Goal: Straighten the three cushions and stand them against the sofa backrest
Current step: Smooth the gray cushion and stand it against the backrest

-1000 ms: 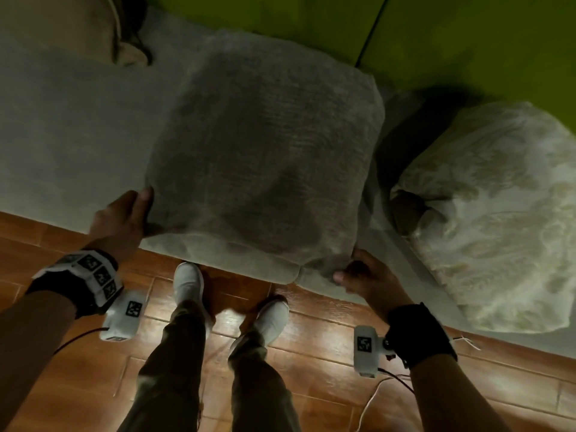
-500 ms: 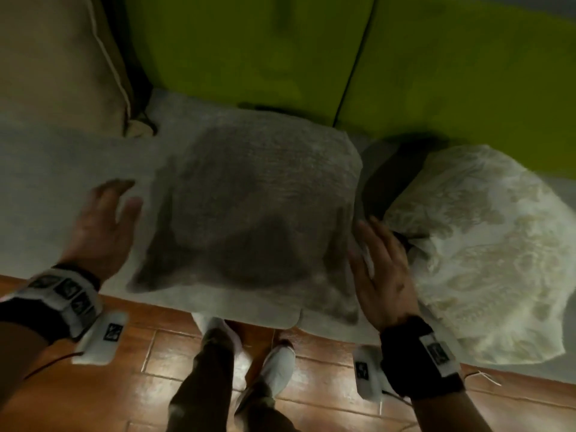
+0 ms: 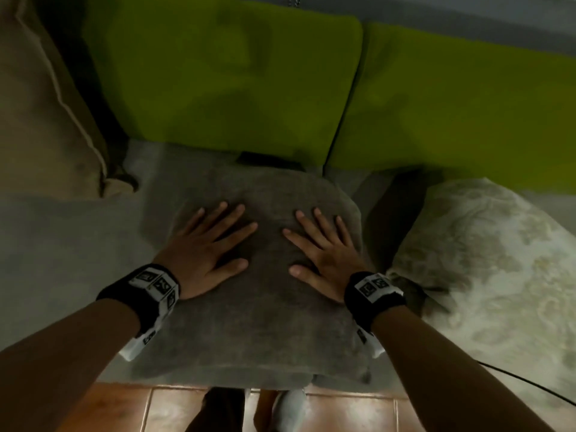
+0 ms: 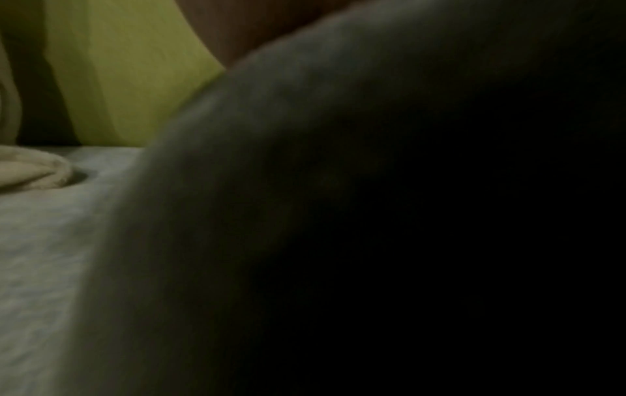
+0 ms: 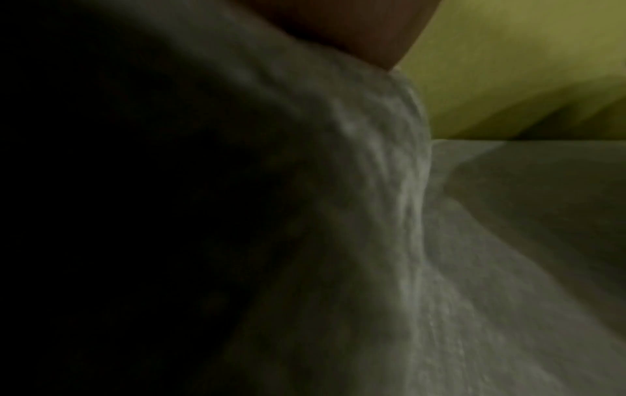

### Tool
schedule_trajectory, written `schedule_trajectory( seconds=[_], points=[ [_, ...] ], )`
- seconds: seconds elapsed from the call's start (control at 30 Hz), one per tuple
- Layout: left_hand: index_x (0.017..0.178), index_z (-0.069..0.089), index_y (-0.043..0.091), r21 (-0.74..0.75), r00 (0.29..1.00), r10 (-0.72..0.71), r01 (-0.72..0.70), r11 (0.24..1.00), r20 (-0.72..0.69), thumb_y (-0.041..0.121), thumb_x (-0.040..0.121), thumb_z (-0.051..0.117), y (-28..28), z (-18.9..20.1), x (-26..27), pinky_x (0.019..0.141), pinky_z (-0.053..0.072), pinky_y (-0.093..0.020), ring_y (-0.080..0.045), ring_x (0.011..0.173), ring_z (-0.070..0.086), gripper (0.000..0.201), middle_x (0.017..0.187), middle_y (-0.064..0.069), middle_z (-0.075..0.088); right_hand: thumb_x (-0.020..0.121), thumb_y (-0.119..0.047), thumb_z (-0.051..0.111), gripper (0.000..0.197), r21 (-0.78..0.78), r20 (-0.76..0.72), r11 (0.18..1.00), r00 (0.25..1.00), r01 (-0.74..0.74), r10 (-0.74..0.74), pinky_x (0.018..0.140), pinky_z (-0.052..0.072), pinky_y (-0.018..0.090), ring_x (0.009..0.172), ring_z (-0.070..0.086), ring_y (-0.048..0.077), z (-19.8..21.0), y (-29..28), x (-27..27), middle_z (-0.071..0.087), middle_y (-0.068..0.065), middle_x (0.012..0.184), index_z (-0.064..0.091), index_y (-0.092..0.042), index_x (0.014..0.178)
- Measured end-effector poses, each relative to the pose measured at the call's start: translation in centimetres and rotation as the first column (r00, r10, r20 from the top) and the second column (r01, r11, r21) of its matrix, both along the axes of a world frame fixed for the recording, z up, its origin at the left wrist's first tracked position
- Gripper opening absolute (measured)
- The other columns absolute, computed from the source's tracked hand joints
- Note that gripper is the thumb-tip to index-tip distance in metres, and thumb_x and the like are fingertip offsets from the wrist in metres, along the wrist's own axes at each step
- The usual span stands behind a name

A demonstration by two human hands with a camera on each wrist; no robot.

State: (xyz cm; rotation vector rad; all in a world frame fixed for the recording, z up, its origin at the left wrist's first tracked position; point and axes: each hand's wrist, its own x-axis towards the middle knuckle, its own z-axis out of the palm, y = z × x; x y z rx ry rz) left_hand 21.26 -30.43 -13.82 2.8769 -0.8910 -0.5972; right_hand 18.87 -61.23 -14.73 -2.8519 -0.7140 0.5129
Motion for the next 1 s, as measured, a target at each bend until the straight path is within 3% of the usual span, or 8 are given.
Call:
schedule_trajectory(
  seconds=[0.13, 0.37, 0.57, 0.7, 0.77, 0.83, 0.9, 1.0],
  points=[
    [0.153, -0.011, 0.048, 0.003, 0.999, -0.016, 0.017, 1.000, -0.041, 0.078, 0.090, 0.007, 1.2, -0.3, 1.2, 0.123, 0.002, -0.047, -0.020, 0.153, -0.013, 0.072, 0.165, 0.010, -0.019, 0.093, -0.081, 0.021, 0.071, 0.022, -0.057, 0.997, 0.996, 0.072, -0.071, 0.123, -0.014, 0.053, 0.155, -0.022, 0.021, -0.5, -0.1, 0.5, -0.026, -0.017, 0.166, -0.006, -0.058, 0.154],
    [0.152, -0.013, 0.049, -0.076, 0.992, -0.052, 0.044, 0.996, -0.111, 0.081, 0.088, 0.008, 1.9, -0.4, 2.6, 0.123, -0.003, -0.043, -0.014, 0.150, -0.023, 0.075, 0.162, 0.013, -0.026, 0.082, -0.092, 0.018, 0.083, 0.070, -0.174, 0.948, 0.940, 0.310, -0.294, 0.125, -0.008, 0.049, 0.152, -0.030, 0.019, -1.1, -1.8, 0.7, -0.032, -0.009, 0.164, -0.018, -0.061, 0.149],
    [0.156, 0.003, 0.047, -0.283, 0.979, -0.038, -0.020, 0.959, -0.199, 0.076, 0.092, 0.021, 2.6, 0.4, 2.8, 0.123, 0.003, -0.042, -0.010, 0.153, -0.010, 0.072, 0.166, 0.015, -0.010, 0.081, -0.088, 0.037, 0.091, 0.183, -0.512, 0.789, 0.742, 0.587, -0.433, 0.125, 0.009, 0.045, 0.156, -0.013, 0.014, 0.1, -4.6, 0.5, -0.034, -0.022, 0.162, -0.018, -0.063, 0.148],
    [0.148, 0.036, 0.045, -0.450, 0.965, 0.096, -0.201, 0.870, -0.244, 0.070, 0.096, 0.020, 1.7, 2.8, 3.2, 0.117, 0.020, -0.028, 0.003, 0.146, 0.021, 0.060, 0.158, 0.024, 0.027, 0.081, -0.089, 0.041, 0.094, 0.174, -0.750, 0.629, 0.516, 0.758, -0.414, 0.125, 0.020, 0.042, 0.156, 0.014, 0.017, 1.9, -6.0, 0.5, -0.001, -0.015, 0.170, -0.018, -0.062, 0.149],
    [0.130, 0.056, 0.041, -0.545, 0.946, 0.205, -0.313, 0.778, -0.252, 0.068, 0.095, 0.030, 1.2, 4.4, 4.9, 0.105, 0.034, -0.014, 0.006, 0.125, 0.048, 0.051, 0.136, 0.019, 0.056, 0.076, -0.095, 0.030, 0.099, 0.077, -0.739, 0.698, 0.511, 0.712, -0.439, 0.122, 0.025, 0.037, 0.151, 0.030, 0.022, 3.8, -6.5, 1.2, 0.018, -0.007, 0.168, -0.010, -0.052, 0.156],
    [0.111, 0.060, 0.044, -0.606, 0.913, 0.330, -0.406, 0.684, -0.240, 0.055, 0.098, 0.045, 1.2, 5.6, 7.7, 0.091, 0.042, -0.007, 0.005, 0.099, 0.061, 0.023, 0.109, 0.011, 0.068, 0.068, -0.102, 0.019, 0.112, 0.035, -0.613, 0.752, 0.608, 0.659, -0.504, 0.116, 0.035, 0.038, 0.140, 0.047, 0.026, 6.2, -6.8, 2.9, 0.043, 0.002, 0.157, 0.019, -0.039, 0.160],
    [0.099, 0.054, 0.049, -0.595, 0.871, 0.440, -0.477, 0.646, -0.220, 0.040, 0.098, 0.054, 1.4, 6.4, 10.6, 0.087, 0.049, -0.023, -0.006, 0.090, 0.064, 0.010, 0.101, 0.005, 0.066, 0.087, -0.086, 0.026, 0.086, 0.137, -0.430, 0.732, 0.706, 0.667, -0.563, 0.103, 0.043, 0.035, 0.126, 0.057, 0.026, 8.5, -6.9, 5.1, 0.061, 0.006, 0.136, 0.051, -0.027, 0.143],
    [0.091, 0.053, 0.047, -0.471, 0.847, 0.504, -0.520, 0.713, -0.172, 0.047, 0.093, 0.047, 2.2, 5.7, 14.4, 0.086, 0.049, -0.038, -0.026, 0.093, 0.062, 0.006, 0.106, -0.006, 0.068, 0.107, -0.044, 0.043, 0.040, 0.284, -0.248, 0.636, 0.696, 0.717, -0.674, 0.092, 0.038, 0.027, 0.122, 0.057, 0.029, 10.0, -7.5, 8.9, 0.064, 0.010, 0.127, 0.064, -0.019, 0.130]
  ],
)
